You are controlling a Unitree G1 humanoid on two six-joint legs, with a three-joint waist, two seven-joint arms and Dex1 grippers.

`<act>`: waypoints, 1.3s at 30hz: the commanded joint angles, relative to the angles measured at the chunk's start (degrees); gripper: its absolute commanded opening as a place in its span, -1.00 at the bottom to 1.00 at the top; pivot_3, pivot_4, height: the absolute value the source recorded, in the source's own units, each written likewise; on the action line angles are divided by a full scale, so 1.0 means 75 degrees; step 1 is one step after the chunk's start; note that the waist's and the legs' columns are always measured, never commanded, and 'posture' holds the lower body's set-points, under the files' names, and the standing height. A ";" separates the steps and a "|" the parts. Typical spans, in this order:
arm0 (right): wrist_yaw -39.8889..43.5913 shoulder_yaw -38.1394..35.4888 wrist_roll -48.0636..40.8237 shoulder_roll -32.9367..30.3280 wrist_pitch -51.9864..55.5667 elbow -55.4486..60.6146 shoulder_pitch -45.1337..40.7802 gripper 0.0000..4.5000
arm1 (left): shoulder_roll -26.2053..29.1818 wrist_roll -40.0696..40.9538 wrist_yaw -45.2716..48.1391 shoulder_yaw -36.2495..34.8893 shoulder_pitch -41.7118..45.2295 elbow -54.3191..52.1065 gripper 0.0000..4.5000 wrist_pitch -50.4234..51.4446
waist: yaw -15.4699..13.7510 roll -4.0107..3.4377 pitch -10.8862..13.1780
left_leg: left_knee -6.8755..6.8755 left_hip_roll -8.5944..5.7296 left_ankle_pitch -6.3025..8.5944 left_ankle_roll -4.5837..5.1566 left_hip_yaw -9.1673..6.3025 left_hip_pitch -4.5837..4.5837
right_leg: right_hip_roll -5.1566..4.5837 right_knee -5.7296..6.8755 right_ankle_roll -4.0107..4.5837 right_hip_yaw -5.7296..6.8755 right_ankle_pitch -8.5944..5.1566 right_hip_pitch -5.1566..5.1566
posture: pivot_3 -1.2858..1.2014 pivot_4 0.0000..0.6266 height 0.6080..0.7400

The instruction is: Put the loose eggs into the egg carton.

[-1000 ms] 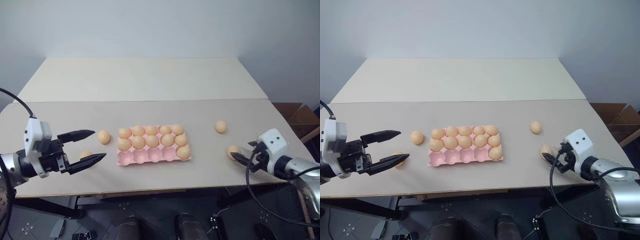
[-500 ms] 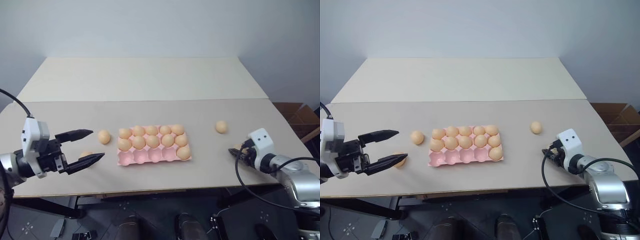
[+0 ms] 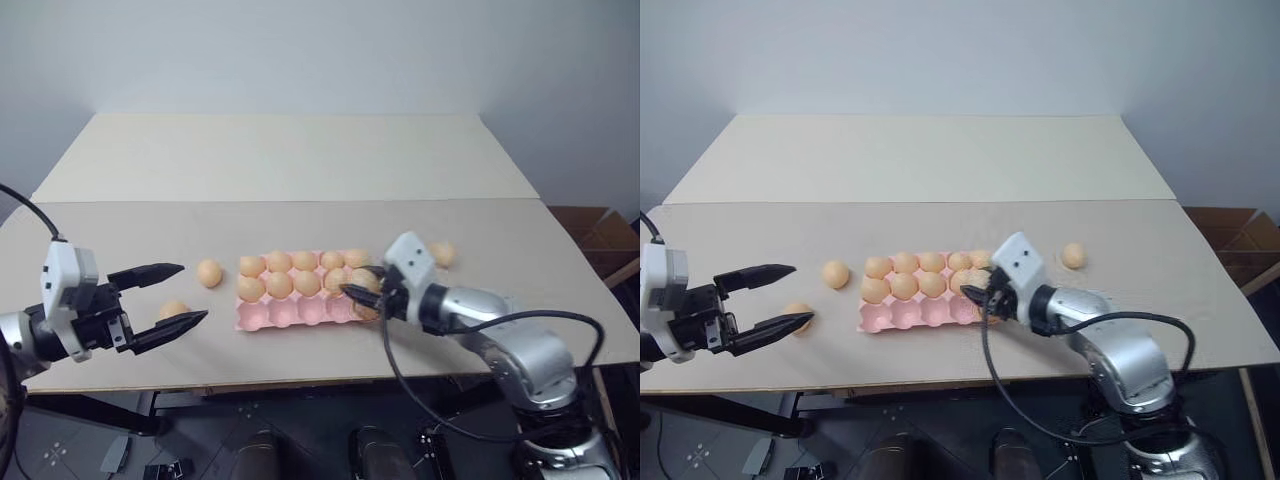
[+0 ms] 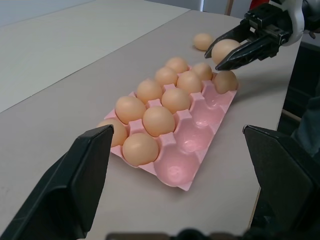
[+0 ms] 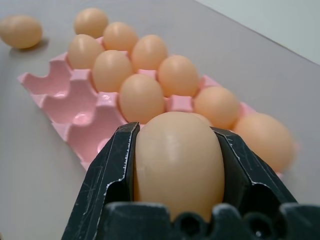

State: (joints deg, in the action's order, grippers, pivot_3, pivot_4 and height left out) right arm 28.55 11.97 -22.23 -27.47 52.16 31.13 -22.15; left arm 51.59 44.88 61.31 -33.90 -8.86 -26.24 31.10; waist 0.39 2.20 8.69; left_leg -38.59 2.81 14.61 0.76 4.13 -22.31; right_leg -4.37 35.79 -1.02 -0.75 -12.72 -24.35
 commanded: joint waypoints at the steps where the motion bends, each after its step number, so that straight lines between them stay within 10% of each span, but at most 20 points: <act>1: -0.0014 0.0230 0.0128 0.0018 0.0037 0.0043 -0.0157 -0.17 | 0.0042 0.0092 -0.0025 -0.0212 0.0023 -0.0209 1.00 -0.0085 | -0.0002 0.0000 0.0000 | 0.0000 -0.0001 0.0000 0.0000 0.0001 0.0000 | -0.0001 -0.0002 0.0000 0.0000 0.0000 0.0001 | 0.03 -0.52 1.00; 9: -0.0029 0.0052 0.0135 0.0039 0.0028 -0.0007 -0.0304 0.99 | 0.0083 0.0086 0.0011 -0.0267 -0.0018 -0.0191 1.00 -0.0076 | 0.0041 0.0000 0.0000 | 0.0000 0.0009 -0.0001 -0.0001 -0.0003 0.0009 | 0.0014 0.0018 0.0006 0.0004 -0.0002 -0.0002 | 0.03 -0.52 1.00; 26: 0.3462 -0.4184 -0.1194 -0.2631 -0.2498 -0.0166 0.2529 0.99 | 0.0057 -0.0324 0.0592 -0.1095 -0.0991 0.0768 1.00 -0.0333 | -0.0026 0.0006 0.0001 | 0.0035 0.0006 0.0000 -0.0003 0.0000 0.0027 | 0.0011 -0.0001 0.0013 0.0007 -0.0030 0.0008 | 0.03 -0.52 1.00; 39: 0.2191 -0.3410 -0.0036 -0.2717 -0.2301 -0.1715 0.1612 0.99 | 0.0131 -0.0335 0.0557 -0.0819 -0.0667 0.0582 1.00 -0.0333 | 0.0040 0.0006 0.0001 | 0.0032 0.0006 -0.0001 -0.0004 0.0016 0.0036 | 0.0004 0.0005 -0.0023 -0.0009 -0.0050 0.0007 | 0.03 -0.52 1.00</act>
State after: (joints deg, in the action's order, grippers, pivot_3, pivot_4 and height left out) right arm 48.71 -15.43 -25.51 -47.66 33.43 20.43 -7.79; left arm 51.65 42.12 65.62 -39.92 -15.11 -20.95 29.76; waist 0.69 2.24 8.70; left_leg -38.35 2.86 14.60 0.73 4.27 -22.02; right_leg -4.34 35.83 -1.09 -0.82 -13.04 -24.30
